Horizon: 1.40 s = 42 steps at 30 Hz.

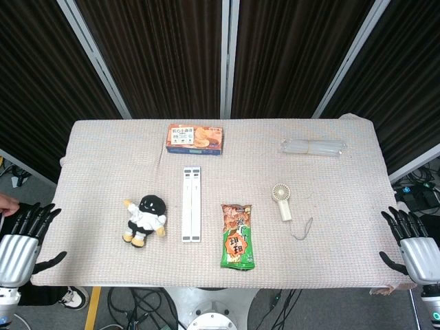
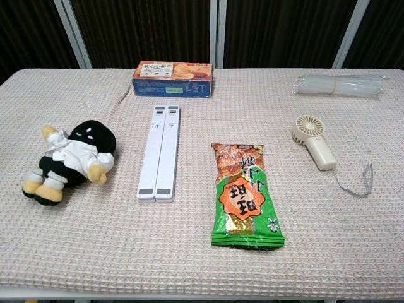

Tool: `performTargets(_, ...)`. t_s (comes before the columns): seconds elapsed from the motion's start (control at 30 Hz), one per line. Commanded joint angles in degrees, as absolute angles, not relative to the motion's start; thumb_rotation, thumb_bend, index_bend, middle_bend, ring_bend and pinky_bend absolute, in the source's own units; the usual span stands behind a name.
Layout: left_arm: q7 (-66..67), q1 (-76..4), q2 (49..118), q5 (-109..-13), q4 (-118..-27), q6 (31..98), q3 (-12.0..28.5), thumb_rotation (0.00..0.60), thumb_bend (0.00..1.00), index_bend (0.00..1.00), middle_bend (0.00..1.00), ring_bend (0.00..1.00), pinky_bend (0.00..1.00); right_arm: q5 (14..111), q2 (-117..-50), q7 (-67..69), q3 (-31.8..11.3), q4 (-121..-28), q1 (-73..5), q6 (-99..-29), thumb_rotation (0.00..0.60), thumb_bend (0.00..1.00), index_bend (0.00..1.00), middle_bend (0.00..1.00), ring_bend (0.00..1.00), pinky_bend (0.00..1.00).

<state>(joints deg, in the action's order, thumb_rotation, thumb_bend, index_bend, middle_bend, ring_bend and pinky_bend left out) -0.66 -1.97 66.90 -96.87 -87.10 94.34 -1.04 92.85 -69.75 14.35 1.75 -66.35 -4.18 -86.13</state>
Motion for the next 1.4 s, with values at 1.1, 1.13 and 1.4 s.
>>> performTargets(1.1, -2.2, -2.1, 67.9, -96.1, -85.2, 92.7, -1.6, 0.600, 0.00, 0.12, 0.09, 0.00, 0.13, 94.6, -70.2, 16.8, 2.4, -67.6, -6.5, -83.5, 0.600, 1.00, 0.00, 0.73, 0.70, 0.64)
performTargets(1.13, -2.3, -2.1, 68.0, -96.0, -85.0, 92.6, -1.6, 0.600, 0.00, 0.12, 0.09, 0.00, 0.13, 94.7, -70.5, 16.0, 2.5, -67.7, -6.8, -83.0, 0.600, 1.00, 0.00, 0.75, 0.72, 0.65)
performTargets(1.4, -3.0, -2.1, 68.4, -95.6, -83.9, 92.2, -1.7, 0.600, 0.00, 0.12, 0.09, 0.00, 0.13, 94.3, -72.2, 9.2, 2.7, -72.4, -11.1, -74.6, 0.600, 1.00, 0.00, 0.82, 0.77, 0.67)
